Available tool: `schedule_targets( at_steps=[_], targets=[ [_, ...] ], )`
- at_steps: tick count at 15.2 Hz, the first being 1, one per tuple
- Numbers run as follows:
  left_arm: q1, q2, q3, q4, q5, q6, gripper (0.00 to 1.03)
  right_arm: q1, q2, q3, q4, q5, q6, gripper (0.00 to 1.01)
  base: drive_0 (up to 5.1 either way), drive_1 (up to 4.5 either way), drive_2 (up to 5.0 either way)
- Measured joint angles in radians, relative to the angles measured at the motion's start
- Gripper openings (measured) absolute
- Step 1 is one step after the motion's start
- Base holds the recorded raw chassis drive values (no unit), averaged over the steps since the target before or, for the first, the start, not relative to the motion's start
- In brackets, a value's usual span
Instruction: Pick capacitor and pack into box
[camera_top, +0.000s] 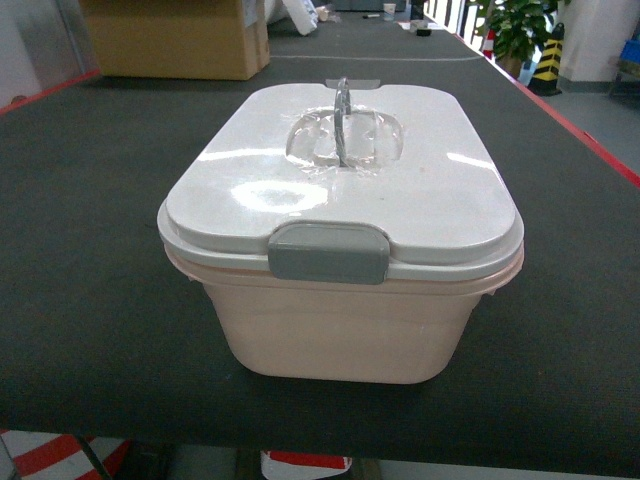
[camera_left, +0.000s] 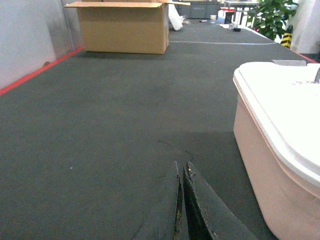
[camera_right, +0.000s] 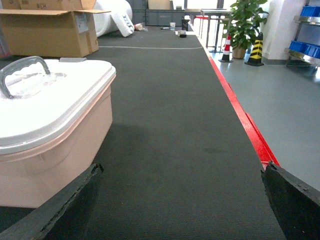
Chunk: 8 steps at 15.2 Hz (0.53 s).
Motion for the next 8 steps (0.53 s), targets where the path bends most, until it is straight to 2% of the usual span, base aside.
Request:
schedule_targets(
  at_steps=[2, 3, 4, 5, 6, 8],
  targets=[
    [0.026, -0.047, -0.053, 0.027, 0.032, 0.0, 0.02, 0.0, 0.0, 0.0, 0.0, 0.0, 0.0, 0.98, 0.0, 0.0, 0.0],
    [0.034, -0.073, -0.073, -0.018, 0.042, 0.0, 0.02, 0.0, 0.0, 0.0, 0.0, 0.0, 0.0, 0.98, 0.0, 0.0, 0.0],
    [0.077, -0.113, -0.083, -0.054, 0.101, 0.0, 0.02, 0.0, 0.0, 0.0, 0.0, 0.0, 0.0, 0.98, 0.0, 0.0, 0.0],
    [0.121, -0.156, -0.083, -0.08, 0.122, 0.0, 0.02, 0.0, 0.0, 0.0, 0.0, 0.0, 0.0, 0.98, 0.0, 0.0, 0.0],
    [0.133, -0.209, -0.084, -0.116, 0.117, -0.002, 0.02, 0.0, 0.0, 0.0, 0.0, 0.0, 0.0, 0.98, 0.0, 0.0, 0.0],
    [0.124, -0.281, -0.084, -0.18, 0.132, -0.002, 0.02, 0.0, 0.0, 0.0, 0.002, 0.0, 0.0, 0.98, 0.0, 0.0, 0.0]
  ],
)
